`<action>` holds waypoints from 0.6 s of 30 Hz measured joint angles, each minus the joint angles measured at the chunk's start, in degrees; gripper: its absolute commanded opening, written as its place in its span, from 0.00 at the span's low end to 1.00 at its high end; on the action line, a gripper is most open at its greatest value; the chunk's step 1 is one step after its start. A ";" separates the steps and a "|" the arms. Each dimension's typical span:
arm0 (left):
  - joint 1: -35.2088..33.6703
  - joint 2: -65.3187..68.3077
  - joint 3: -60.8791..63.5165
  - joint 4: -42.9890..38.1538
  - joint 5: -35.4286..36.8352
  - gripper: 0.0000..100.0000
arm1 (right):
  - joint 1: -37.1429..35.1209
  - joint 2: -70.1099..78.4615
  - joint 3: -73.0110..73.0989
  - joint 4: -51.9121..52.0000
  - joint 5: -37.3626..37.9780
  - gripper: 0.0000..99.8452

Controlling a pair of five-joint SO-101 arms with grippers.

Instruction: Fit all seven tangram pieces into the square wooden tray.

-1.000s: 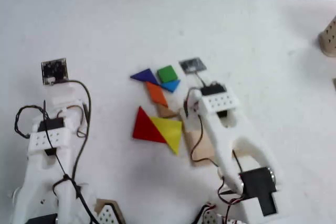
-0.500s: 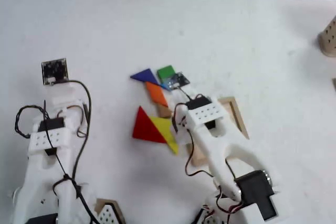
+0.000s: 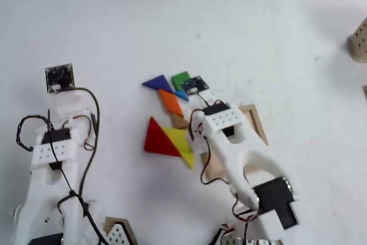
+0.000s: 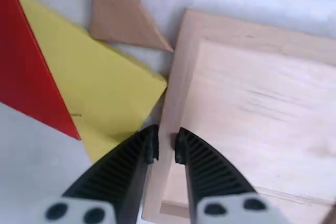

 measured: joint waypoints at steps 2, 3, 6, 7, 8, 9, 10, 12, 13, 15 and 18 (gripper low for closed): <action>0.00 0.00 0.00 0.00 0.00 0.05 | 0.00 2.29 -2.46 -0.09 -2.90 0.02; 0.00 0.00 0.00 0.00 0.00 0.05 | 0.00 3.69 -3.87 -0.09 -4.75 0.02; 0.00 0.00 0.00 0.00 0.00 0.05 | -0.09 8.18 -9.32 -0.09 -9.23 0.02; 0.00 0.00 0.00 0.00 0.00 0.05 | -0.09 9.85 -11.16 -0.09 -10.46 0.02; 0.00 0.00 0.00 0.00 0.00 0.05 | -0.09 11.43 -13.01 0.26 -11.78 0.02; 0.00 0.00 0.00 0.00 0.00 0.05 | -0.09 12.92 -15.12 0.79 -13.10 0.02; 0.00 0.00 0.00 0.00 0.00 0.05 | -0.09 14.15 -17.32 1.93 -14.42 0.02; 0.00 0.00 0.00 0.00 0.00 0.05 | -0.09 16.53 -21.36 5.10 -16.35 0.05; 0.00 0.00 0.00 0.00 0.00 0.05 | -0.09 17.49 -23.38 6.95 -17.05 0.07; 0.00 0.00 0.00 0.00 0.00 0.05 | -0.09 18.46 -26.64 10.55 -17.67 0.10; 0.26 0.00 0.00 0.00 0.09 0.05 | -0.18 18.81 -30.51 15.74 -17.67 0.12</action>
